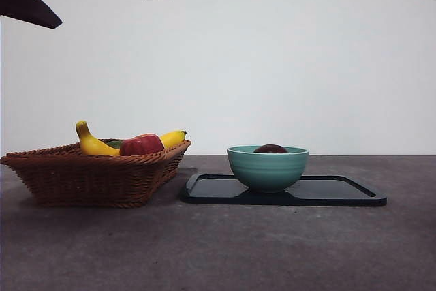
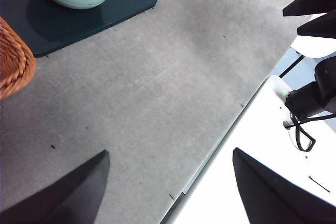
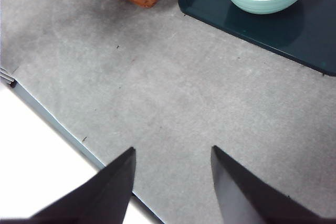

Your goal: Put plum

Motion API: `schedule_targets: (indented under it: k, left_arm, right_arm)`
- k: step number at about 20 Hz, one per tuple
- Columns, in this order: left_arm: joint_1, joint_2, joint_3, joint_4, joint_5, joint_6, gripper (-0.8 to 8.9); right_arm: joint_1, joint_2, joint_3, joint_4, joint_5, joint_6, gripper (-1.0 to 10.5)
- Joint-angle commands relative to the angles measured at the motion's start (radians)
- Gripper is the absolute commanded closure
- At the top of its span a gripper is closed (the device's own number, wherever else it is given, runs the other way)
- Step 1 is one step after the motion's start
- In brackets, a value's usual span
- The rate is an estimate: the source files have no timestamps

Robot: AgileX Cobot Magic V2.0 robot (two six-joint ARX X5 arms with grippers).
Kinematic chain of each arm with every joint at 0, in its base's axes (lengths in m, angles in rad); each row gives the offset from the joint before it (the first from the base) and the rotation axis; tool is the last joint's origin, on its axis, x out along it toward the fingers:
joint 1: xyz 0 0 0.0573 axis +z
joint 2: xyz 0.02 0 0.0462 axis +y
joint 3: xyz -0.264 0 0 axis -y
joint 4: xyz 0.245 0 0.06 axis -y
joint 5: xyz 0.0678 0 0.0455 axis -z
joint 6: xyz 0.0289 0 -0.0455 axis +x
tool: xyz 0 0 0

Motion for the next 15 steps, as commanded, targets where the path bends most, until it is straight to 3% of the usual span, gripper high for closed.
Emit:
schedule_targets:
  k: [1,7,15]
  left_arm:
    - [-0.019,0.008,0.012,0.037,0.001,0.0,4.41]
    - [-0.071,0.164,0.113,0.167,-0.097,-0.069,4.38]
    - [-0.111,0.651,0.541,0.165,-0.2,-0.037,4.38]
  right_arm:
    - [0.007,0.005,0.005,0.009,-0.003,0.014,7.2]
    - [0.007,0.005,0.005,0.009,-0.003,0.022,7.2]
    - [0.007,0.005,0.005,0.009,-0.003,0.022,7.2]
